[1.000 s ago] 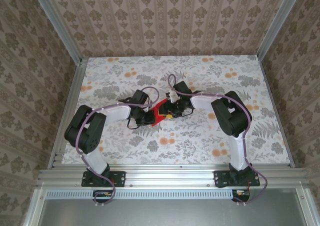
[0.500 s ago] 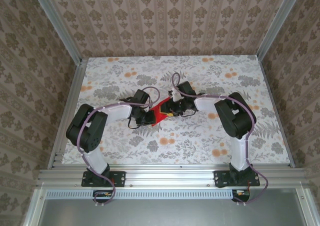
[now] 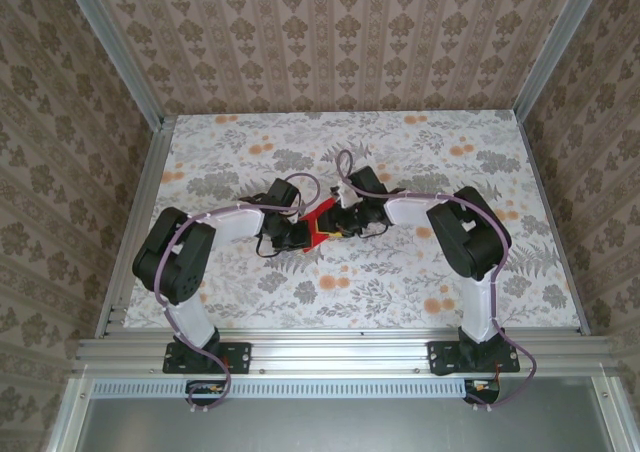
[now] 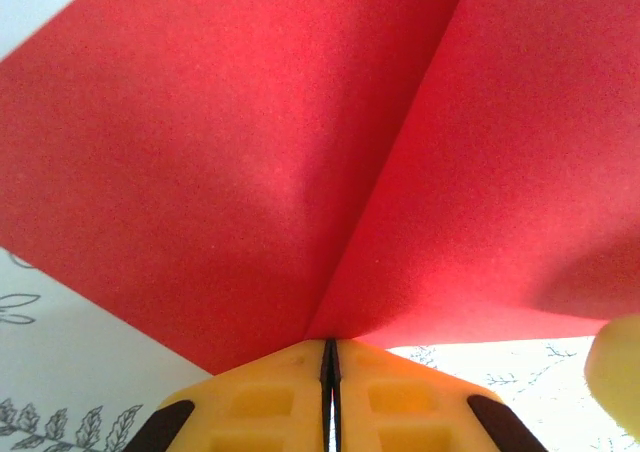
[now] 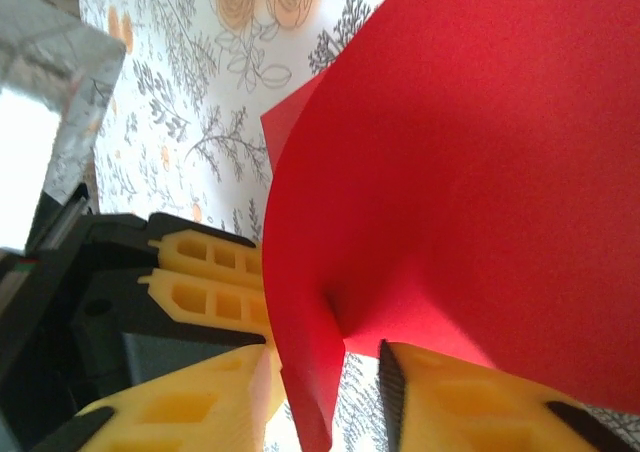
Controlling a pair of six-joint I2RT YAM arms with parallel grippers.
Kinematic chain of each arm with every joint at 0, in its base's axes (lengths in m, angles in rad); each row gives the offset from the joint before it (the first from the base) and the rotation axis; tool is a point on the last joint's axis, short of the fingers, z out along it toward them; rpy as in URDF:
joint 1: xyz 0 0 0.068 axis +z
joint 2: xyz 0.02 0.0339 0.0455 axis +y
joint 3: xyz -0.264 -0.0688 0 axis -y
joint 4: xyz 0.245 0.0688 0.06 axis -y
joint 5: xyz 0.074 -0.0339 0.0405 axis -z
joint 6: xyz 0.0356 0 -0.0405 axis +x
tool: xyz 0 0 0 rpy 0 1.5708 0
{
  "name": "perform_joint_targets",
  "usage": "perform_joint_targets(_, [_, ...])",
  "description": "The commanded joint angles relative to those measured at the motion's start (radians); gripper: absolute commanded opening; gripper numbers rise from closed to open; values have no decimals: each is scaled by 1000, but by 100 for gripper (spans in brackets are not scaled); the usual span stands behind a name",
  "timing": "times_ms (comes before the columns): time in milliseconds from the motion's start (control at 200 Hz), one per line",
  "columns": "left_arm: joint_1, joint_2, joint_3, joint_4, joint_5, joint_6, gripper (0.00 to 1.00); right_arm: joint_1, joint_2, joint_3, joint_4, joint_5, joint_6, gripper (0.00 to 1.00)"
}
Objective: Fold a paper plane with a square sheet of paper (pick it up from the middle)
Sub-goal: Fold the triangle a second time at the center of the table.
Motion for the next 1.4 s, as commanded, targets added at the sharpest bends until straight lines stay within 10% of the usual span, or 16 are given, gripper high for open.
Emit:
perform_joint_targets(0, [-5,21,23,-35,-26,-17,11,6,8,36,-66,12,-41,27])
perform_joint_targets(490, [5,-96,7,13,-18,-22,29,7,50,102,-209,118,-132,9])
perform_joint_targets(1395, [-2,27,38,-76,-53,17,20,6,85,173,-320,209,-176,9])
